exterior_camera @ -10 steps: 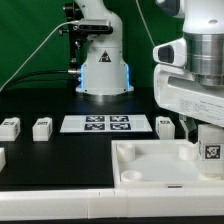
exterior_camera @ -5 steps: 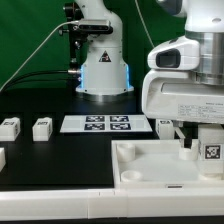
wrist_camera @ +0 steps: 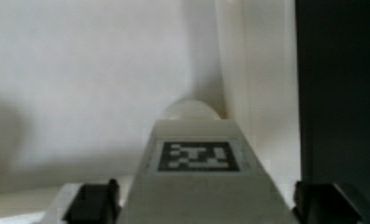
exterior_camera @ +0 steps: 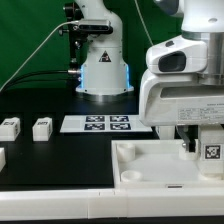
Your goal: Assemble one leg
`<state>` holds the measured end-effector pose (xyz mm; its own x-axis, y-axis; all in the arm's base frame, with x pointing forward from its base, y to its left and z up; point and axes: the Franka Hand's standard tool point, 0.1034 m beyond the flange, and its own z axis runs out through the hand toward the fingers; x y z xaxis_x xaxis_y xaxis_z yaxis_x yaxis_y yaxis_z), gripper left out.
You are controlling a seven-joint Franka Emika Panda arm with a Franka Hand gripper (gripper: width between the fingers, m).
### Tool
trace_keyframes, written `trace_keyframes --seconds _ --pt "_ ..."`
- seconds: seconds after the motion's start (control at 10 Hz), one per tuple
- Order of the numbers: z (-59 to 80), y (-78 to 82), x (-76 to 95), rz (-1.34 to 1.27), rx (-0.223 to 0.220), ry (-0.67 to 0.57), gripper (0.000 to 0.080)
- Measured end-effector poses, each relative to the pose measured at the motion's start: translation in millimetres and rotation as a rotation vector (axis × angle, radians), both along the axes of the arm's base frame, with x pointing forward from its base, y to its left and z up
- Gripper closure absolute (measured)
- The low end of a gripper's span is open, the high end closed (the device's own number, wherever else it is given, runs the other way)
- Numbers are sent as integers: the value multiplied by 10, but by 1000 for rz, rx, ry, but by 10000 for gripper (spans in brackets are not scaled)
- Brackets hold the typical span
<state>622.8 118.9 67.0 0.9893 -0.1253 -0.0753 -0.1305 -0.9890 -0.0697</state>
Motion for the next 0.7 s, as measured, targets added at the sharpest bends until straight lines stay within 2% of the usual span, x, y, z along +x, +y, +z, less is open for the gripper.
trace_keyframes --seconds 0.1,0.2,0.5,0.7 --pt "-1 -1 0 0 0 0 443" --pt "-1 -1 0 0 0 0 509" --pt "-1 0 0 -45 -3 3 509" --pt "-1 3 -1 -213 -12 17 509"
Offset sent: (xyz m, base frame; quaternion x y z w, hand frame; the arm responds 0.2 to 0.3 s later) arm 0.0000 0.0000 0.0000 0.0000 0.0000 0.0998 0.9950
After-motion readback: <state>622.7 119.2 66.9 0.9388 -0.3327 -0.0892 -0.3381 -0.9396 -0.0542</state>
